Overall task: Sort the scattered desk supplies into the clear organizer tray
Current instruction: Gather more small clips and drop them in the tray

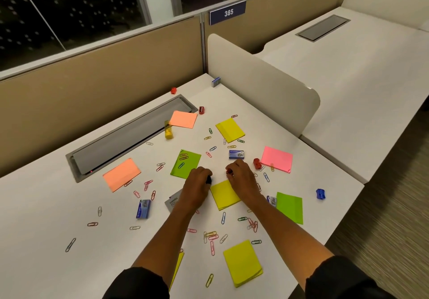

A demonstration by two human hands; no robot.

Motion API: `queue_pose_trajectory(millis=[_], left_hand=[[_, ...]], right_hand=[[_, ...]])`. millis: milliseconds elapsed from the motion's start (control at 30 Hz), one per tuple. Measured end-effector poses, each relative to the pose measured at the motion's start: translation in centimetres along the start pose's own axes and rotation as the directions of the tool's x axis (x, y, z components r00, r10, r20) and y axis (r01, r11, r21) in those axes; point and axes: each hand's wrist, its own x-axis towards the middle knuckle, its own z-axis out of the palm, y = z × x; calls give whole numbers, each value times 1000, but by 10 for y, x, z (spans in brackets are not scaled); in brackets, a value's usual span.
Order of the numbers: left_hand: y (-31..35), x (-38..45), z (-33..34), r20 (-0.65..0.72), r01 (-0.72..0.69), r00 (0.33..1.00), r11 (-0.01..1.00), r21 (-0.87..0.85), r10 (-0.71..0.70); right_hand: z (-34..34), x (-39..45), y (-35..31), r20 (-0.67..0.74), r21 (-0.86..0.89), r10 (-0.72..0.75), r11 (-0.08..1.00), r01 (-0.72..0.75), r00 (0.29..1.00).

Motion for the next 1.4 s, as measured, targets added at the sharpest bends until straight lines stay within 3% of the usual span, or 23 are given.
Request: queue_pose_trajectory(millis=[267,433,700,1033,1200,1400], left_hand=[[1,-22,-4,-39,-2,999,1000,-25,1],[7,-28,-3,-59,-15,998,1000,-26,13],[17,-26,3,-76,-65,995,996,-55,61],[10,-19,1,-87,-59,995,997,-53,54],[10,-19,-1,-90,-58,995,997,-49,53],[22,-20,1,-69,-88,994,995,-42,85]], right_hand=[[-16,-23,11,-131,99,14,995,-1,991],[-34,-22,25,-139,132,108,987,-90,984],[-48,-4,36,-43,57,239,970,-237,970],[-43,11,44,55,-245,163,959,-145,985],[-40,11,49,10,-67,220,974,-218,976],[-55,-2,55,-53,28,217,976,-216,975]])
